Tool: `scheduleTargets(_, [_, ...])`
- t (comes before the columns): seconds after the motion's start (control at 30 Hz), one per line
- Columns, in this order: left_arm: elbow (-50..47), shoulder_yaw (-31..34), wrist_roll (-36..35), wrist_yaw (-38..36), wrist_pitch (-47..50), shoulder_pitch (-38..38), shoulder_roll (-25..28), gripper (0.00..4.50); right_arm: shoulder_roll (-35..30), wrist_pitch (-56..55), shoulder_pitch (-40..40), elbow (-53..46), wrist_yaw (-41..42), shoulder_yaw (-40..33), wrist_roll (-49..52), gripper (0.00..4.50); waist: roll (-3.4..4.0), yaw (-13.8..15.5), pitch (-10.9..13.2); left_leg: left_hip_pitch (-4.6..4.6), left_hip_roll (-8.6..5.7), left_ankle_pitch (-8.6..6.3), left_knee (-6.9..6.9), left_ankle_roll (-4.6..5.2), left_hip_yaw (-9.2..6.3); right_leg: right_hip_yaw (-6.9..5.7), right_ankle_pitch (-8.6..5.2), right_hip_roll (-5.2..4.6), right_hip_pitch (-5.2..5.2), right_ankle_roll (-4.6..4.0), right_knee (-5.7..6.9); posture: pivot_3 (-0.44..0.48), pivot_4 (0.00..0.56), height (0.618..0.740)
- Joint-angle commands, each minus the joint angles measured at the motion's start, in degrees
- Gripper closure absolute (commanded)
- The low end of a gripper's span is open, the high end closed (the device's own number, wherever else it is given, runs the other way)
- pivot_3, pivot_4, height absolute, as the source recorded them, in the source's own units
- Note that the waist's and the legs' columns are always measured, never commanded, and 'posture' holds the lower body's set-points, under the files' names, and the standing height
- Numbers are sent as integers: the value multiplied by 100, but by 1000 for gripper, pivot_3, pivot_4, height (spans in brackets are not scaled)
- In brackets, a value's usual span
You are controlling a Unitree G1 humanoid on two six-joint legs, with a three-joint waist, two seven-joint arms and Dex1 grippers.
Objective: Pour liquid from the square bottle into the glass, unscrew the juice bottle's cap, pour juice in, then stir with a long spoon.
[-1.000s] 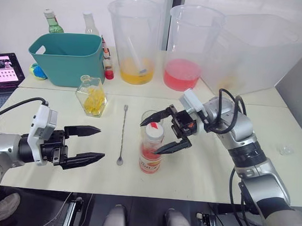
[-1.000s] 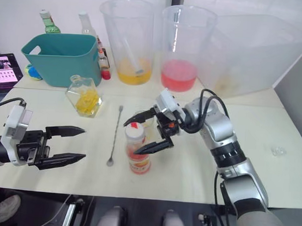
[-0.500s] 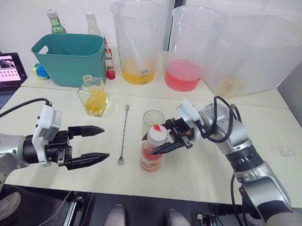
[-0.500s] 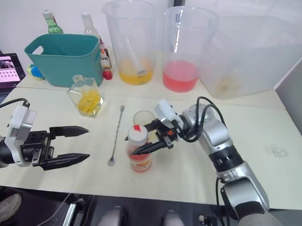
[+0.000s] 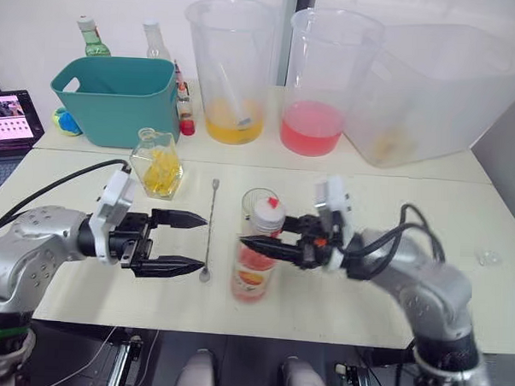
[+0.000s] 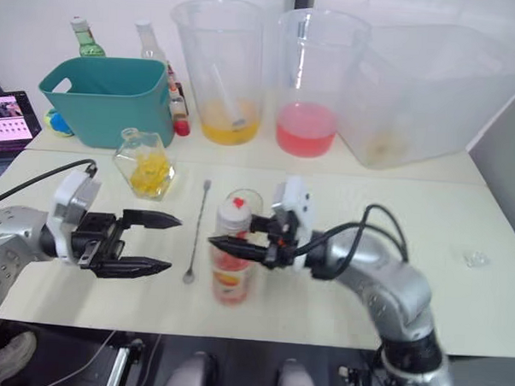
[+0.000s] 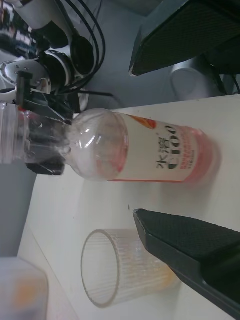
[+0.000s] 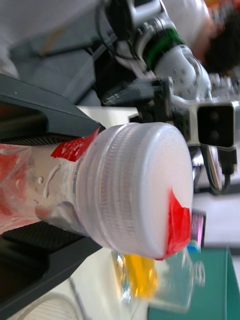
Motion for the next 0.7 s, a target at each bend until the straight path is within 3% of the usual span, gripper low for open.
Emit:
scheduleTargets(0.03, [259, -326, 208, -283, -210, -369, -150, 0, 236, 38, 254, -593, -1042, -124, -314, 3108, 0, -1, 0, -1, 0, 0, 0, 0, 0, -1, 0, 0, 0, 0, 0, 0, 150, 726])
scheduleTargets(0.33, [815, -612, 515, -794, -369, -953, -205, 0, 220, 254, 282, -894, -1802, -38, -604, 3108, 0, -7, 0, -2, 1, 2, -2, -2, -3, -3, -1, 2, -2, 0, 0, 0, 150, 726])
scheduleTargets(0.6, [904, -506, 766, -808, -781, -911, -236, 0, 141, 222, 313, -839, -1572, 105, -531, 3109, -1, -7, 0, -3, 1, 2, -1, -2, -3, -3, -1, 2, 1, 0, -1, 0, 150, 726])
scheduleTargets(0.67, [920, -387, 780, -763, -874, -816, -199, 0, 78, 195, 279, -788, -1422, 65, -498, 2074, -1, -7, 0, -3, 1, 2, -1, -2, -4, -3, -1, 1, 1, 0, -1, 0, 150, 726])
scheduleTargets(0.7, [840, -275, 780, -729, -929, -671, -137, 0, -14, 169, 227, -728, -1261, -39, -429, 1759, -1, -8, 0, -2, 1, 2, -1, -2, -4, -3, -1, 2, 2, 0, -1, 0, 150, 726])
